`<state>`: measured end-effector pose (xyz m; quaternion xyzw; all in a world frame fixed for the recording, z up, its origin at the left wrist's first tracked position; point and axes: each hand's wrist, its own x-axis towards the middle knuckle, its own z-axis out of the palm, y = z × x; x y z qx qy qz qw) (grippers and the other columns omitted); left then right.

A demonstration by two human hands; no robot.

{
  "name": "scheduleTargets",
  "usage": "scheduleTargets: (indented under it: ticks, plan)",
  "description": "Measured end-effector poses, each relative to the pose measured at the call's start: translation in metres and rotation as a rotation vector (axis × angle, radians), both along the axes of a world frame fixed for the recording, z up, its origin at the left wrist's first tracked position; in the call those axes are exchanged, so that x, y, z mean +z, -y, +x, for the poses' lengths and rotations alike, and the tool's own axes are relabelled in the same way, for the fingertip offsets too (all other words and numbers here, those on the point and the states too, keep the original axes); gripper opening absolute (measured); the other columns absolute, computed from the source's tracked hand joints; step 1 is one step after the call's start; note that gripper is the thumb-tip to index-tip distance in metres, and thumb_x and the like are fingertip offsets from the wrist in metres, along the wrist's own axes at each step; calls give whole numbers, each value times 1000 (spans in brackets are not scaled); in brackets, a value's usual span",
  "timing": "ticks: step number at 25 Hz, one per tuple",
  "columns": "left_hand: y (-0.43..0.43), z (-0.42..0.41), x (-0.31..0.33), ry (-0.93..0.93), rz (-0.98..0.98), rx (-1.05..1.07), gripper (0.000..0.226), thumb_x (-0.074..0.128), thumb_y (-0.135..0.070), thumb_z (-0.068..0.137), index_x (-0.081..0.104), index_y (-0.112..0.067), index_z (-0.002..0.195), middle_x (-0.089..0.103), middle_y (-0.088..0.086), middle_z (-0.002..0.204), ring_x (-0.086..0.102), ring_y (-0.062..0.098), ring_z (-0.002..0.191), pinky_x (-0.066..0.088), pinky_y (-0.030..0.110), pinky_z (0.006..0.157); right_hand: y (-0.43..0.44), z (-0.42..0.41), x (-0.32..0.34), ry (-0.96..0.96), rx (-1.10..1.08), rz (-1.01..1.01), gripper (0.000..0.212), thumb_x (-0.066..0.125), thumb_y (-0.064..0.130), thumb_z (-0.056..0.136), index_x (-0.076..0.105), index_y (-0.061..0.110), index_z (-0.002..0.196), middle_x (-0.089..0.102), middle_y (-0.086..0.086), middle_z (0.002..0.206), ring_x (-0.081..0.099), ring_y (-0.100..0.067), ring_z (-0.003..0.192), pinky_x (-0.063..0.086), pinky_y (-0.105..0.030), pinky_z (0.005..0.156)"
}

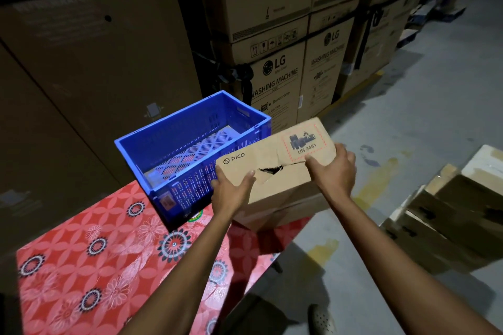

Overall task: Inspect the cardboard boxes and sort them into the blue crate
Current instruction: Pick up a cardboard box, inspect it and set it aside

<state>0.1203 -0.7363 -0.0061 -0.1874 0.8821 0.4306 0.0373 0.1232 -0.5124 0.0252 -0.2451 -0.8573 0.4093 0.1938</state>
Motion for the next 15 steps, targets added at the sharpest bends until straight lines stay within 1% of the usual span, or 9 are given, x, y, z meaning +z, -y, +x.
scheduleTargets:
  ticks: [3, 5, 6, 7, 9, 11, 12, 13, 15]
  plan:
    - [-15, 10, -16, -10, 394, 75, 103, 49, -78, 88, 1, -28, 163, 12, 14, 169, 18, 34, 155, 23, 51, 122, 10, -13, 36, -192, 33, 110, 55, 69, 45, 88, 60, 19, 135, 55, -9, 133, 49, -31, 123, 43, -50, 105]
    - [-25, 18, -41, 38, 616, 139, 125, 43, -100, 65, 6, -31, 163, 18, 11, 169, 22, 32, 154, 23, 55, 123, 17, -19, 45, -238, 96, 138, 51, 59, 50, 87, 64, 20, 128, 59, -6, 127, 51, -28, 122, 40, -52, 108]
    - [-30, 22, -53, 98, 653, 136, 129, 38, -104, 60, 5, -34, 163, 18, 11, 169, 24, 33, 153, 24, 56, 122, 18, -19, 43, -244, 131, 142, 50, 56, 50, 86, 65, 21, 125, 60, -5, 125, 52, -28, 121, 38, -53, 110]
    - [-35, 29, -54, 152, 628, 147, 118, 34, -99, 69, 3, -35, 163, 14, 14, 169, 23, 37, 152, 24, 57, 122, 19, -18, 37, -261, 163, 142, 47, 54, 50, 86, 67, 20, 120, 62, -5, 121, 53, -28, 119, 38, -53, 110]
    - [-40, 39, -44, 176, 407, 133, 92, 28, -80, 91, 2, -29, 163, 1, 15, 170, 10, 38, 155, 17, 55, 124, 22, -11, 24, -343, 219, 144, 42, 54, 49, 86, 68, 17, 109, 64, -4, 112, 57, -26, 112, 41, -52, 104]
    - [-40, 36, -24, 13, 298, 87, 87, 21, -76, 93, 3, -27, 163, -10, 6, 171, -2, 28, 157, 8, 54, 124, 30, -5, 13, -430, 295, 132, 35, 59, 47, 85, 68, 15, 97, 64, -4, 103, 60, -26, 104, 46, -50, 96]
    - [-38, 30, -9, -117, 311, 66, 85, 20, -75, 93, 5, -29, 163, -7, 0, 171, 1, 23, 157, 11, 53, 124, 34, -1, 9, -472, 339, 131, 32, 61, 44, 85, 67, 13, 93, 64, -4, 102, 60, -26, 103, 46, -48, 94]
    - [-37, 24, 9, -236, 360, 69, 80, 22, -71, 96, 10, -30, 163, 4, -4, 170, 10, 18, 155, 17, 50, 122, 37, 4, 5, -500, 390, 123, 30, 62, 40, 84, 66, 12, 91, 65, -5, 104, 60, -25, 106, 47, -42, 95]
    - [-29, 10, 43, -357, 489, 34, 65, 31, -59, 103, 30, -25, 158, 42, -12, 149, 39, 10, 136, 35, 36, 107, 40, 11, -2, -514, 500, 53, 26, 59, 34, 83, 65, 9, 86, 64, -10, 119, 56, -24, 118, 47, -19, 95]
